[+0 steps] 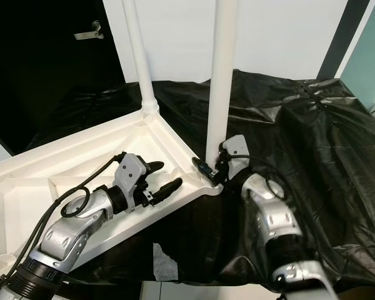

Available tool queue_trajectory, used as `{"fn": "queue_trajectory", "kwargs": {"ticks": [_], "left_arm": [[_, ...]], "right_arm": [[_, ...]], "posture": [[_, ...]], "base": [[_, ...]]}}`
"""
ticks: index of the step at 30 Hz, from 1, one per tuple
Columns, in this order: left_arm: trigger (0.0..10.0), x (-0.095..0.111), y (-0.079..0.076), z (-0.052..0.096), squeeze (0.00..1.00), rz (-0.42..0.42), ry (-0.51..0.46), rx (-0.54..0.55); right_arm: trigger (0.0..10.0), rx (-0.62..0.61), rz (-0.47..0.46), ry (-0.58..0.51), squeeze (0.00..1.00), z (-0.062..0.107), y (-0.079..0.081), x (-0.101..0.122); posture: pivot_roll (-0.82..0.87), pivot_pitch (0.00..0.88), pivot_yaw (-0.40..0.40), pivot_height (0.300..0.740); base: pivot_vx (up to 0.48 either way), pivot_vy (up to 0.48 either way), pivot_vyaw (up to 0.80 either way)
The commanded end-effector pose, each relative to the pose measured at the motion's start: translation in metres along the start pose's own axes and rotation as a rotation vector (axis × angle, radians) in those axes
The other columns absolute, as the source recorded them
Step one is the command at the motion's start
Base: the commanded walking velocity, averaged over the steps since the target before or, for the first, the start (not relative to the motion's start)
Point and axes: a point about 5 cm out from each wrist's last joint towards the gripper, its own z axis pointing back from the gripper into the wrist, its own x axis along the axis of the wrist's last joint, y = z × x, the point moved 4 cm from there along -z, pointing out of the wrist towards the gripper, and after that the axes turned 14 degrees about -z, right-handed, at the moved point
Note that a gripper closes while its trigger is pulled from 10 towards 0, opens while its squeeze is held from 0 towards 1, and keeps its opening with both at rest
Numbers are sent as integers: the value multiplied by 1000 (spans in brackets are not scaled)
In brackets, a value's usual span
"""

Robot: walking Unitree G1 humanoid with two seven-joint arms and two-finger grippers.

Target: Building children table

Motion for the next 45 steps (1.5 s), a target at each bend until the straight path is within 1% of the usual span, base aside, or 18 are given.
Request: {"fn": "queue_trajectory", "kwargs": {"ticks": [1, 2, 3, 5, 6, 9, 13, 16, 22, 23, 24, 25, 33, 34, 35, 36, 39, 45], "left_arm": [[10000, 1, -3, 1, 0, -10, -14, -65], [10000, 1, -2, 0, 0, -8, -17, -63], [10000, 1, -2, 0, 0, -8, -17, -63], [10000, 0, -3, 0, 0, -9, -14, -69], [10000, 0, -3, 0, 0, -9, -14, -69], [10000, 1, -5, -1, 0, -11, -17, -85], [10000, -2, -6, -3, 0, -17, -8, -87], [10000, 2, -6, -3, 0, -18, -21, -87], [10000, 5, -3, -4, 0, -25, -29, -85], [10000, 5, -2, -4, 0, -27, -30, -84], [10000, 5, -2, -4, 0, -28, -30, -84], [10000, 5, -2, -4, 0, -30, -30, -83], [10000, 3, -4, -2, 0, -29, -26, -79], [10000, 3, -4, -2, 0, -29, -27, -80], [10000, 3, -4, -2, 0, -29, -27, -80], [10000, 3, -4, -1, 0, -30, -26, -79], [10000, 3, -1, -2, 0, -37, -23, -72], [10000, 6, 2, -6, 0, -41, -31, -63]], "right_arm": [[10000, -69, -21, 45, 0, 2, -1, -14], [10000, -131, -44, 47, 0, 4, -3, -18], [10000, -131, -44, 47, 0, 4, -3, -18], [10000, -269, -55, 36, 0, 8, -5, -24], [10000, -269, -55, 36, 0, 8, -5, -24], [10000, -424, -72, -3, 0, 10, 1, -24], [10000, -525, -97, 2, 0, 12, 2, -30], [10000, -532, -120, -16, 0, 12, 6, -26], [10000, -523, -101, -48, 0, 10, 10, -17], [10000, -514, -104, -57, 400, 11, 10, -14], [10000, -508, -106, -62, 400, 11, 9, -13], [10000, -496, -108, -78, 1000, 11, 8, -10], [10000, -280, -57, -50, 1000, 20, 0, -3], [10000, -249, -48, -49, 561, 22, -2, -1], [10000, -249, -48, -49, 561, 22, -2, -1], [10000, -202, -45, -42, 0, 23, -3, 1], [10000, -58, -8, 4, 0, 23, -2, 3], [10000, 94, 40, 49, 0, 16, 0, 5]], "posture": [[-39, 0, 20, 740], [-40, 0, 20, 740], [-40, 0, 20, 740], [-45, 0, 29, 740], [-45, 0, 29, 740], [-48, 0, 34, 740], [-48, 0, 33, 740], [-47, 0, 32, 740], [-46, 0, 31, 740], [-46, 0, 30, 740], [-45, 0, 30, 740], [-44, 0, 30, 740], [-41, 0, 32, 740], [-42, 0, 32, 740], [-42, 0, 32, 740], [-42, 0, 35, 740], [-47, 0, 38, 740], [-40, 0, 36, 740]], "base": [[0, 0, 0], [0, 0, 0], [0, 0, 0], [0, 0, 0], [0, 0, 0], [0, 0, 0], [0, 0, 0], [0, 0, 0], [0, 0, 0], [0, 0, 0], [0, 0, 0], [0, 0, 0], [0, 0, 0], [0, 0, 0], [0, 0, 0], [0, 0, 0], [0, 0, 0], [0, 0, 0]]}}
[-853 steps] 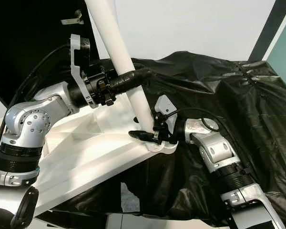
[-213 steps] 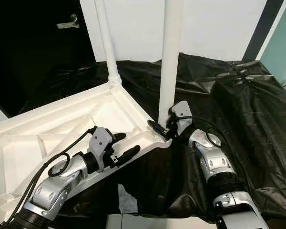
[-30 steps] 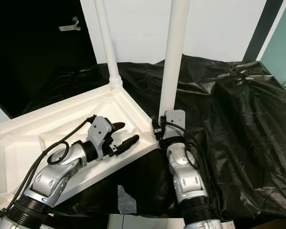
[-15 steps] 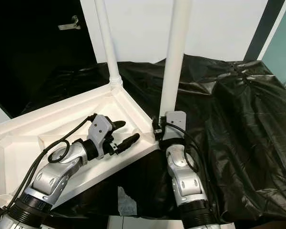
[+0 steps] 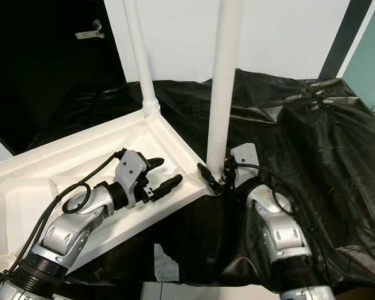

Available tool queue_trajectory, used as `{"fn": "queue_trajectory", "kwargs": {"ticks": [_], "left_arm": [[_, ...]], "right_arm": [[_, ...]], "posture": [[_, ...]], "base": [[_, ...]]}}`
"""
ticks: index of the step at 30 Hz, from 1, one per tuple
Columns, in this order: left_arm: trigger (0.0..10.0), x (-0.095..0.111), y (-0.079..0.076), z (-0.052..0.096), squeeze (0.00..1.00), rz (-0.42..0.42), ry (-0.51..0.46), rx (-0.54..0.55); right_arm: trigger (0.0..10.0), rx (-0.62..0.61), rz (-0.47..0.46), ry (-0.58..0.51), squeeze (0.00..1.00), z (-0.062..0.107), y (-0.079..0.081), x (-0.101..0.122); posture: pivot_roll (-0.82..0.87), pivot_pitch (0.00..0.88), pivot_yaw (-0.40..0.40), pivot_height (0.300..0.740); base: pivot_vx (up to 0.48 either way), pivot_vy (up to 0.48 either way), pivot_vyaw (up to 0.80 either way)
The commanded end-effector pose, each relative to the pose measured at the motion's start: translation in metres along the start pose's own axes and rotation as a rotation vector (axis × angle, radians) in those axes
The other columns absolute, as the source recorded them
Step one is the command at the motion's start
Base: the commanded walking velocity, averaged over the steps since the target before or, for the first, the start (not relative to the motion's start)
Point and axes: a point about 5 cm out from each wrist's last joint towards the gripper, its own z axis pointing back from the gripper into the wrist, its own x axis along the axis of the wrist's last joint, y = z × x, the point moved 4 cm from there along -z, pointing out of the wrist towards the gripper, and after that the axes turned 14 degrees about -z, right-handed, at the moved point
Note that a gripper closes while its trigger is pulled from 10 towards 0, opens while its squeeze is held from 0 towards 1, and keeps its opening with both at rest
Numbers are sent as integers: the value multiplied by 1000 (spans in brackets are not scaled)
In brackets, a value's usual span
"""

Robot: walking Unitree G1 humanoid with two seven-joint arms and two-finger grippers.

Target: Building children table

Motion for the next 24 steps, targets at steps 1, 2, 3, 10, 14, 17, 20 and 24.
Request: {"fn": "queue_trajectory", "kwargs": {"ticks": [1, 2, 3, 10, 14, 17, 20, 24], "left_arm": [[10000, 2, -4, 0, 0, -21, -13, -67], [10000, 2, -4, 0, 0, -21, -13, -67], [10000, 2, -4, 0, 0, -21, -13, -67], [10000, 0, -5, 5, 0, -19, -6, -63], [10000, 0, -5, 6, 0, -10, -2, -47], [10000, -1, -5, 6, 0, -6, -2, -44], [10000, -2, -6, 7, 0, -4, 0, -44], [10000, -3, -6, 9, 0, 0, 4, -49]], "right_arm": [[10000, 64, -2, 8, 0, -4, 6, 0], [10000, 64, -2, 8, 0, -4, 6, 0], [10000, 64, -2, 8, 0, -4, 6, 0], [0, 162, 45, 75, 0, -6, 7, -7], [0, 100, 27, 87, 0, -3, 3, -13], [0, 76, 23, 88, 0, -2, 1, -14], [10000, -30, -13, 81, 0, -2, -6, -17], [10000, -206, -97, 52, 0, 0, -8, -22]], "posture": [[-40, 0, 37, 740], [-40, 0, 37, 740], [-40, 0, 37, 740], [-22, 0, 24, 740], [-17, 0, 18, 740], [-17, 0, 18, 740], [-16, 0, 19, 740], [-13, 0, 26, 740]], "base": [[0, 0, 0], [0, 0, 0], [0, 0, 0], [0, 0, 0], [0, 0, 0], [0, 0, 0], [0, 0, 0], [0, 0, 0]]}}
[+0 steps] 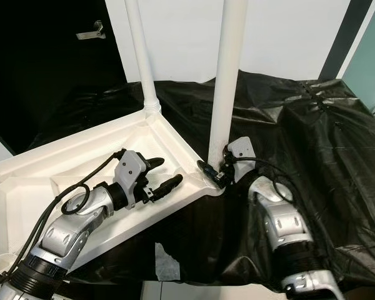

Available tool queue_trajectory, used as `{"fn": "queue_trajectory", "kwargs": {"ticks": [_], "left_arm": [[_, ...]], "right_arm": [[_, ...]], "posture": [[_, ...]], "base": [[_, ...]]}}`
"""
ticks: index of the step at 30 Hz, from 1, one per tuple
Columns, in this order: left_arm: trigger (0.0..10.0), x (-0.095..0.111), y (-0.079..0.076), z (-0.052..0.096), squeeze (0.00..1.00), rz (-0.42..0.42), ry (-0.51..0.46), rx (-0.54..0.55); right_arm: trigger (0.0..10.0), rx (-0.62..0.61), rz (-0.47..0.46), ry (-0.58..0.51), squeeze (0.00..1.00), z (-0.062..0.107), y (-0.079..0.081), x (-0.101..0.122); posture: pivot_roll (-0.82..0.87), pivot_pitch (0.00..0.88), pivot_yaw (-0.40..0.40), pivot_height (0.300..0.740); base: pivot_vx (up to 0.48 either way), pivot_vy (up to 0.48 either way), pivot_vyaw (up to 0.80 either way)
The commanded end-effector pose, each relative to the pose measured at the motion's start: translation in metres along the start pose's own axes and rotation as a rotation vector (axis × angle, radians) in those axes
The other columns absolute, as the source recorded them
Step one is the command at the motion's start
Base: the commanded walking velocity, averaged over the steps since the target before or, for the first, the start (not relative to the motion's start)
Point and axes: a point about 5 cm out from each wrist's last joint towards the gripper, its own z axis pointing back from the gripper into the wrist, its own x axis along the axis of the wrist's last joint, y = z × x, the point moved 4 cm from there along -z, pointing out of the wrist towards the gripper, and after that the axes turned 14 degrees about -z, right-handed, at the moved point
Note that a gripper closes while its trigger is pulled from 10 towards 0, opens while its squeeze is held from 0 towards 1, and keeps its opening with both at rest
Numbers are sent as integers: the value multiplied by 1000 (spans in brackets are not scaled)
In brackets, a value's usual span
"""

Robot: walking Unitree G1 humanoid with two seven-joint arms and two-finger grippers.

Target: Building children table

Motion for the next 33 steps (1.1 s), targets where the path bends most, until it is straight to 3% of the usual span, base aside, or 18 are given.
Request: {"fn": "queue_trajectory", "kwargs": {"ticks": [1, 7, 9, 18, 19, 20, 21, 23, 24, 33], "left_arm": [[10000, -1, -2, 5, 0, -4, 0, -48], [10000, -3, -3, 7, 0, 3, 7, -47], [10000, -2, -4, 6, 0, 3, 7, -45], [10000, 1, -3, 6, 0, 0, 3, -45], [10000, 0, -3, 7, 0, -1, 4, -45], [10000, 0, -3, 7, 0, -1, 4, -45], [10000, 0, -2, 7, 0, -2, 5, -44], [10000, 0, -2, 7, 0, -2, 5, -42], [10000, 0, -3, 7, 0, -2, 4, -41], [10000, 1, -4, 5, 0, -2, 1, -47]], "right_arm": [[10000, -133, -46, 58, 0, 5, -8, -21], [10000, -285, -103, 15, 0, 4, 5, -27], [10000, -382, -160, -10, 0, 3, 11, -28], [10000, -410, -175, -53, 0, 2, 20, -18], [10000, -410, -163, -59, 102, 4, 18, -16], [10000, -410, -163, -59, 102, 4, 18, -16], [10000, -411, -162, -67, 937, 5, 16, -15], [10000, -411, -162, -73, 937, 6, 15, -14], [10000, -393, -155, -89, 1000, 8, 15, -10], [10000, -121, -80, -97, 1000, 20, 9, 7]], "posture": [[-13, 0, 28, 740], [-13, 0, 30, 740], [-9, 0, 31, 740], [-4, 0, 25, 740], [-3, 0, 24, 740], [-3, 0, 24, 740], [-4, 0, 23, 740], [-4, 0, 23, 740], [-8, 0, 21, 740], [-20, 0, 22, 740]], "base": [[0, 0, 0], [0, 0, 0], [0, 0, 0], [0, 0, 0], [0, 0, 0], [0, 0, 0], [0, 0, 0], [0, 0, 0], [0, 0, 0], [0, 0, 0]]}}
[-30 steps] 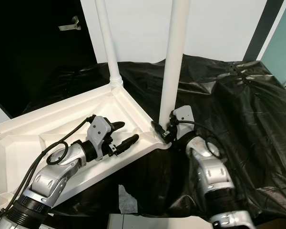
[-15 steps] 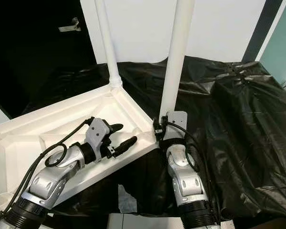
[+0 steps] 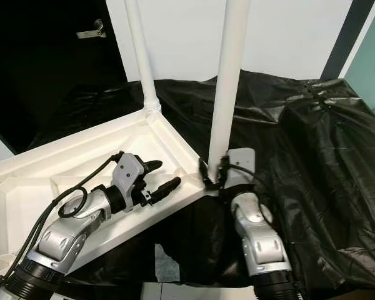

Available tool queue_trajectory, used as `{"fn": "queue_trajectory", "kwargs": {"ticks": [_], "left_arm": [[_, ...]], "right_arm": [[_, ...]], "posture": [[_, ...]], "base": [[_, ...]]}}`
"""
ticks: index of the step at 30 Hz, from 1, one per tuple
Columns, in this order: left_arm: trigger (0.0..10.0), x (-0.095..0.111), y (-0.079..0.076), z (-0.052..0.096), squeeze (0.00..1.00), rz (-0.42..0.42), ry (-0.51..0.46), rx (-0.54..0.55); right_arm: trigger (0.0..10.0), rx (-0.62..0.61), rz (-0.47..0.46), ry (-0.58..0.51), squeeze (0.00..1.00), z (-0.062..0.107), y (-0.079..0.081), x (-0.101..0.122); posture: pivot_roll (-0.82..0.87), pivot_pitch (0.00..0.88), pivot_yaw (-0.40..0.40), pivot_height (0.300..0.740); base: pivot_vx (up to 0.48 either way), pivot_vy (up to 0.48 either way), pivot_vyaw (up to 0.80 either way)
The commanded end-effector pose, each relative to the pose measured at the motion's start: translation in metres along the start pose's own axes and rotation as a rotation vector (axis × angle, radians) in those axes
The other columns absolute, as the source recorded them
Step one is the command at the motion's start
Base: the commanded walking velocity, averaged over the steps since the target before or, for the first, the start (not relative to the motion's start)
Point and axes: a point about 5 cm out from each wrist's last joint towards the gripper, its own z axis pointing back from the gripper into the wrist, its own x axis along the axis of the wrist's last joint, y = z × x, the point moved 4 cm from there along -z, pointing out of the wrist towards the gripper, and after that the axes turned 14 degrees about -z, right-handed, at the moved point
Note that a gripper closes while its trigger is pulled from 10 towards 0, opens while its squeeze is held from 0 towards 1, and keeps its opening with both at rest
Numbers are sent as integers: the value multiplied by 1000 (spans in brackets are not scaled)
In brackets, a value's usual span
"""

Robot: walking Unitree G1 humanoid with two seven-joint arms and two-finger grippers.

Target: Building children table

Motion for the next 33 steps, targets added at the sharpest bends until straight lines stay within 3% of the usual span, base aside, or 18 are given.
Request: {"fn": "queue_trajectory", "kwargs": {"ticks": [1, 2, 3, 4, 7, 13, 17, 18, 20, 21, 22, 30, 33], "left_arm": [[10000, -1, -3, 2, 0, -6, 1, -51], [10000, -1, -3, 1, 0, -6, 0, -53], [10000, -1, -3, 1, 0, -6, 0, -53], [10000, -1, -3, 1, 0, -7, 0, -57], [10000, -1, -4, 1, 0, -8, -1, -59], [10000, 1, -3, -3, 0, -14, -9, -53], [10000, 1, -6, -3, 0, -12, -12, -58], [10000, 1, -7, -3, 0, -10, -13, -63], [10000, 1, -7, -3, 0, -10, -13, -63], [10000, 1, -10, -3, 0, -7, -13, -70], [10000, 0, -13, -3, 0, 1, -12, -75], [10000, -5, -21, -1, 0, 26, 0, -83], [10000, -7, -28, 0, 0, 44, 4, -95]], "right_arm": [[10000, 84, -7, -4, 1000, 1, 2, 4], [10000, 130, 4, 10, 361, 1, 1, 6], [10000, 130, 4, 10, 361, 1, 1, 6], [10000, 174, 11, 21, 0, -2, -1, 7], [10000, 204, 11, 33, 0, -3, -2, 7], [10000, 416, 68, 112, 0, -21, 7, 3], [10000, 455, 91, 145, 0, -26, 10, -5], [4275, 472, 104, 162, 0, -27, 11, -9], [4275, 472, 104, 162, 0, -27, 11, -9], [2588, 481, 108, 172, 0, -28, 12, -11], [0, 484, 107, 182, 0, -28, 11, -13], [0, 439, 102, 199, 0, -30, 4, -19], [0, 349, 108, 189, 0, -32, -2, -23]], "posture": [[-22, 0, 22, 740], [-25, 0, 21, 740], [-25, 0, 21, 740], [-25, 0, 19, 740], [-25, 0, 19, 740], [-3, 0, 1, 740], [2, 0, -4, 740], [5, 0, -7, 740], [5, 0, -7, 740], [8, 0, -8, 740], [10, 0, -12, 740], [11, 0, -13, 740], [2, 0, -6, 740]], "base": [[0, 0, 0], [0, 0, 0], [0, 0, 0], [0, 0, 0], [0, 0, 0], [0, 0, 0], [0, 0, 0], [0, 0, 0], [0, 0, 0], [0, 0, 0], [0, 0, 0], [0, 0, 0], [0, 0, 0]]}}
